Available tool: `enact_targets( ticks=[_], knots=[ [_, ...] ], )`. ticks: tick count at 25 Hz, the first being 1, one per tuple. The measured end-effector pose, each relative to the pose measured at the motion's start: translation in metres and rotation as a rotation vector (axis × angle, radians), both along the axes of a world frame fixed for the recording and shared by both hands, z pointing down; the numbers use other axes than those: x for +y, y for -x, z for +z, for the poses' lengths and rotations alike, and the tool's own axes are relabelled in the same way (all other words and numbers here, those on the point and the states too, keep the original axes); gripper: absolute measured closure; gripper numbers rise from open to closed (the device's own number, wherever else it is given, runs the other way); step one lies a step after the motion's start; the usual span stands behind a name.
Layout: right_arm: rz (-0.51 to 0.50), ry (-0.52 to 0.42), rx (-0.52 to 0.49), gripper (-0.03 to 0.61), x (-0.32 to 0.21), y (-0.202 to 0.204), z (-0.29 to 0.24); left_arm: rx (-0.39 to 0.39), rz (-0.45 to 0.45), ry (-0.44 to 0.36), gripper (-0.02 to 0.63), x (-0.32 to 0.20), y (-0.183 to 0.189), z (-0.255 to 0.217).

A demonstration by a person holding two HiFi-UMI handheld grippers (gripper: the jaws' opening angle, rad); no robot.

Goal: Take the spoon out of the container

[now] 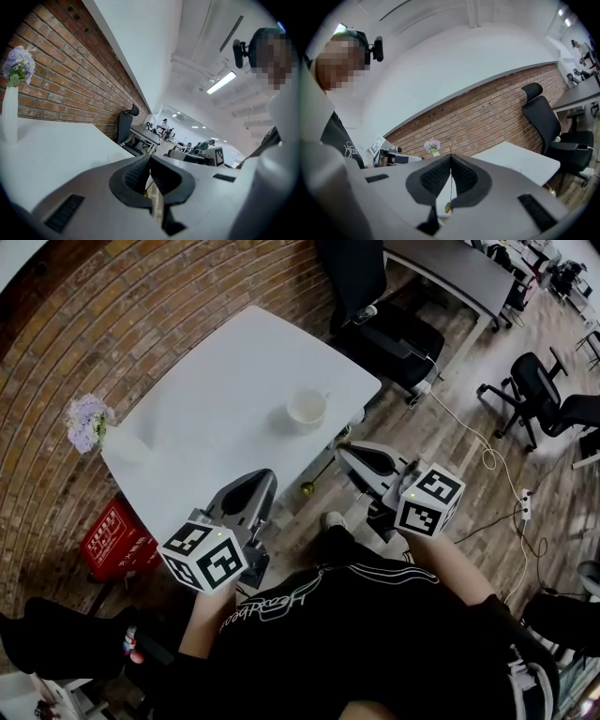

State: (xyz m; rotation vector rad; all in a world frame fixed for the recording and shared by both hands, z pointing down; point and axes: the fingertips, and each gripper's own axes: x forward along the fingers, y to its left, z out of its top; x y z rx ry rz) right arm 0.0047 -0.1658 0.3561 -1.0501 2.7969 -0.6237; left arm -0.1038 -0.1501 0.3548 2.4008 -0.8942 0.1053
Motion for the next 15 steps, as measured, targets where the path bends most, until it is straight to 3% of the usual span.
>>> enact_targets(
  ticks=[15],
  knots=[
    [0.031, -0.012, -0.027, 0.58, -0.004, -0.02, 0.001, -0.02, 0.017, 0.002, 0.609, -0.001, -0.017, 0.005]
  ],
)
